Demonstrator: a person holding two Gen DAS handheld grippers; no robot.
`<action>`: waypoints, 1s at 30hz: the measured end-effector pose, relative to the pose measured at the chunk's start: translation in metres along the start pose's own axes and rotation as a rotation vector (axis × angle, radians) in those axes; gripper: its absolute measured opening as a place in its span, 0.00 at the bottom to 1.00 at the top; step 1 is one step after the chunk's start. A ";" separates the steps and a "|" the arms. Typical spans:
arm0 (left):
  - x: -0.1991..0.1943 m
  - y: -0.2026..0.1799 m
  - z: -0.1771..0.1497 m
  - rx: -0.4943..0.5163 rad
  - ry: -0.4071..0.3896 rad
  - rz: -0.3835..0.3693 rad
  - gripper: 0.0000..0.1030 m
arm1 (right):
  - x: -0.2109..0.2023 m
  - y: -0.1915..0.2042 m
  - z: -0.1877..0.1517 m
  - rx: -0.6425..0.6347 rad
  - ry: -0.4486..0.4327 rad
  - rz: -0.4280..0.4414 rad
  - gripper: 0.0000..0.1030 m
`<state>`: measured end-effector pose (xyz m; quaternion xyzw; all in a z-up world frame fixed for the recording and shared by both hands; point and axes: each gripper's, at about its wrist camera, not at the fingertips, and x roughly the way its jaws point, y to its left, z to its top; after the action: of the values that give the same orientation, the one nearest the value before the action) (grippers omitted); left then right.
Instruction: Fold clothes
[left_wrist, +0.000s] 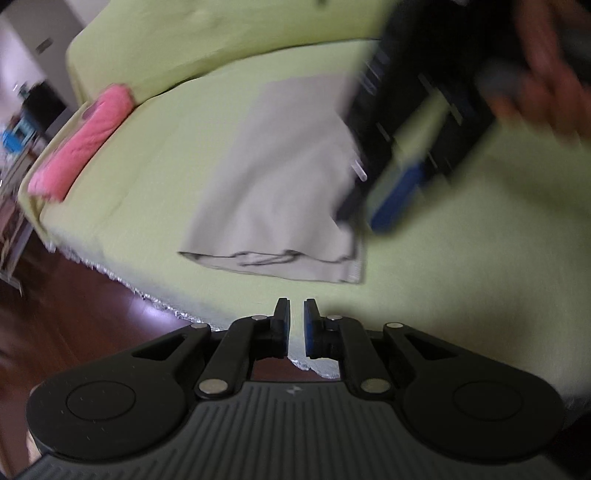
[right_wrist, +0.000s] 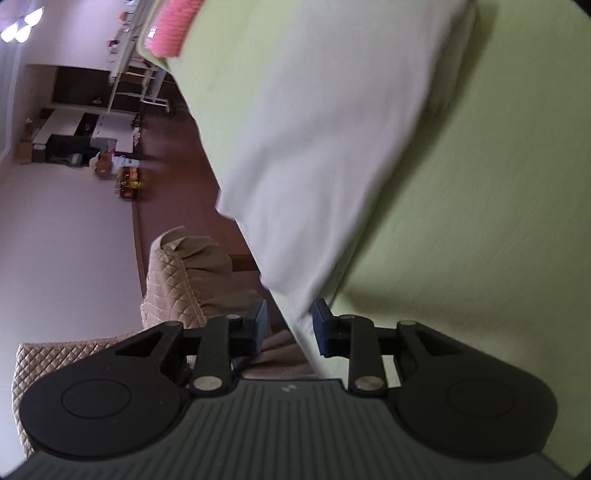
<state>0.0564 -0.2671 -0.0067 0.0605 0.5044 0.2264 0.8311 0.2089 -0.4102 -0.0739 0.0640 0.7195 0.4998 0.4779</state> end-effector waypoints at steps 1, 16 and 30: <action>0.001 0.005 0.002 -0.011 -0.004 -0.004 0.10 | 0.003 -0.002 -0.003 0.015 -0.006 -0.001 0.23; -0.002 0.039 0.004 -0.153 -0.015 -0.119 0.14 | 0.024 0.001 -0.024 0.046 -0.090 -0.021 0.00; 0.018 0.049 0.017 -0.128 -0.029 -0.095 0.15 | 0.027 -0.010 -0.035 0.027 -0.068 -0.042 0.00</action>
<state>0.0626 -0.2133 0.0031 -0.0133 0.4792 0.2177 0.8502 0.1720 -0.4226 -0.0974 0.0723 0.7107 0.4774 0.5116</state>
